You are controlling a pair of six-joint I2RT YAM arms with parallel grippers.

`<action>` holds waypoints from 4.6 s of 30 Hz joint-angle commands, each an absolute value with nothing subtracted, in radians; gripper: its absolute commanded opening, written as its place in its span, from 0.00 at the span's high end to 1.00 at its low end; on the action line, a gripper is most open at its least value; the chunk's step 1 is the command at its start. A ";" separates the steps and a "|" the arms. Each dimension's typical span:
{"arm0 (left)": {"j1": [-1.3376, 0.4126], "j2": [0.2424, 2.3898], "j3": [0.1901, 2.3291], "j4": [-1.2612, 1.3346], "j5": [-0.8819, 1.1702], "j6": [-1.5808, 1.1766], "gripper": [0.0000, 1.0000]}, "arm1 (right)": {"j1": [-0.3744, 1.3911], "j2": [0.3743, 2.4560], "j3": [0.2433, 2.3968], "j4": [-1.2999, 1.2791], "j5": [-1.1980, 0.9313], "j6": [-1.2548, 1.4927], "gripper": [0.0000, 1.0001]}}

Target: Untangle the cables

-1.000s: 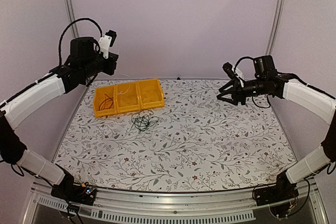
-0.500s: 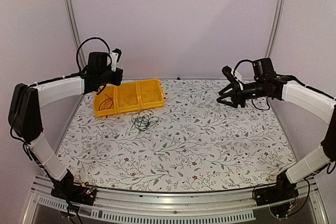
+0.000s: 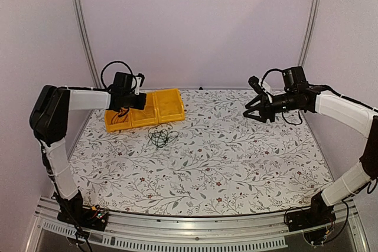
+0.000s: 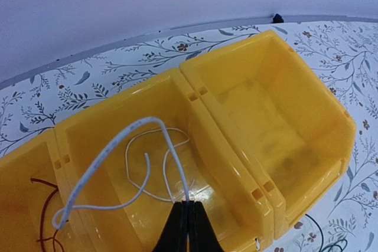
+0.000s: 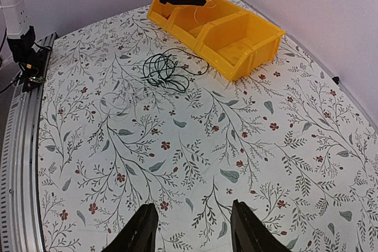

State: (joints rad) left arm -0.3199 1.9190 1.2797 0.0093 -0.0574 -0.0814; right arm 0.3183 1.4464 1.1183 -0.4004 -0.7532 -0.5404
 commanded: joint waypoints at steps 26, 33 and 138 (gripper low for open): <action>-0.281 1.857 1.387 -0.228 0.084 -0.152 0.70 | 0.347 1.479 1.109 -0.401 -0.746 -0.570 0.54; -0.323 1.685 1.287 -0.219 0.170 -0.159 0.68 | 0.365 1.492 1.110 -0.403 -0.735 -0.577 0.54; -0.944 1.265 0.775 0.359 0.068 -0.030 0.54 | 0.795 1.769 1.769 -0.550 -0.968 -0.293 1.00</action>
